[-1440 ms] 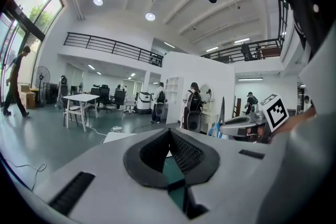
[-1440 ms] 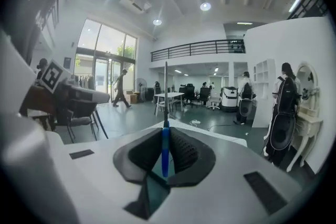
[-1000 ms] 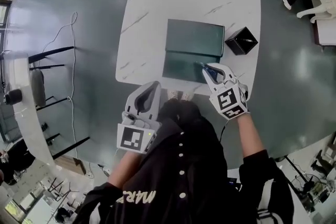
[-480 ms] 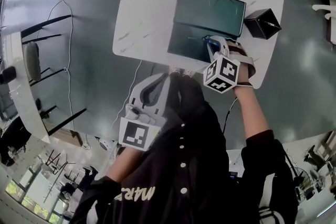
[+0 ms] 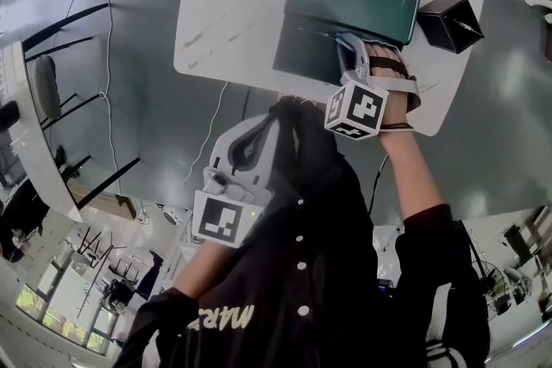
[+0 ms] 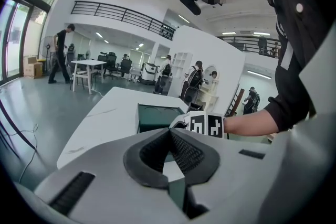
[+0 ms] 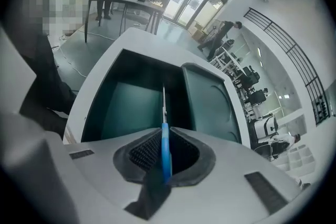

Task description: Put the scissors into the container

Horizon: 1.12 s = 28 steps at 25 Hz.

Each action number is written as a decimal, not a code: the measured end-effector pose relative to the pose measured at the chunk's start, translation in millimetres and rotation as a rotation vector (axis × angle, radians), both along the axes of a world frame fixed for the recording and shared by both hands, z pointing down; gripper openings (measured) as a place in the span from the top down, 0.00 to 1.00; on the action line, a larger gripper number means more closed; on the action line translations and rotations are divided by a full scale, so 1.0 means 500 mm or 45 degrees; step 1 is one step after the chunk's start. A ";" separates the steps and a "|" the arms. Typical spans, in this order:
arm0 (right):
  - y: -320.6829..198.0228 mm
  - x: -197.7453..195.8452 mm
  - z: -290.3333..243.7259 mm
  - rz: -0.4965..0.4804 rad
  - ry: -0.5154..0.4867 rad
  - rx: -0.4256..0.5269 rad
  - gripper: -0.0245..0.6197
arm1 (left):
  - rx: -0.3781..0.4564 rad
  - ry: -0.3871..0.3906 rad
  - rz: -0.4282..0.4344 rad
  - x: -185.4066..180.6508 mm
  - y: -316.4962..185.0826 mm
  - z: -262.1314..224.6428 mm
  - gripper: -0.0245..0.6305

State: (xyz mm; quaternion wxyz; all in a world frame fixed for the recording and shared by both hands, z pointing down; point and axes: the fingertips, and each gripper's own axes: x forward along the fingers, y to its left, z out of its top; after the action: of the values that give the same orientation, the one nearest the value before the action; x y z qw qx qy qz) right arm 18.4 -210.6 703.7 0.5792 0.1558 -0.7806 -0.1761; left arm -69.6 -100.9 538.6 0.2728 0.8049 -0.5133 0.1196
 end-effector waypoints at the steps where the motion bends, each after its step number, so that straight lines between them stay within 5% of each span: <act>1: 0.000 -0.002 0.003 -0.008 -0.002 0.001 0.87 | -0.010 0.000 0.001 0.000 0.001 0.006 0.92; 8: 0.013 -0.006 0.017 -0.007 -0.068 -0.052 0.84 | -0.066 0.001 -0.014 -0.006 0.017 0.046 0.92; 18: 0.040 -0.016 0.030 0.118 -0.240 -0.317 0.69 | -0.091 0.000 0.003 -0.002 0.021 0.062 0.92; 28: 0.025 -0.008 -0.063 0.210 -0.402 -0.244 0.87 | 0.013 -0.021 0.049 0.012 0.004 0.006 0.92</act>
State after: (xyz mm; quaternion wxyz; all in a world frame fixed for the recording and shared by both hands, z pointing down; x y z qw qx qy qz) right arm 14.3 -198.3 672.3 0.4742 0.1890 -0.8595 -0.0265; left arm -63.4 -99.1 541.4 0.2623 0.8148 -0.5006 0.1289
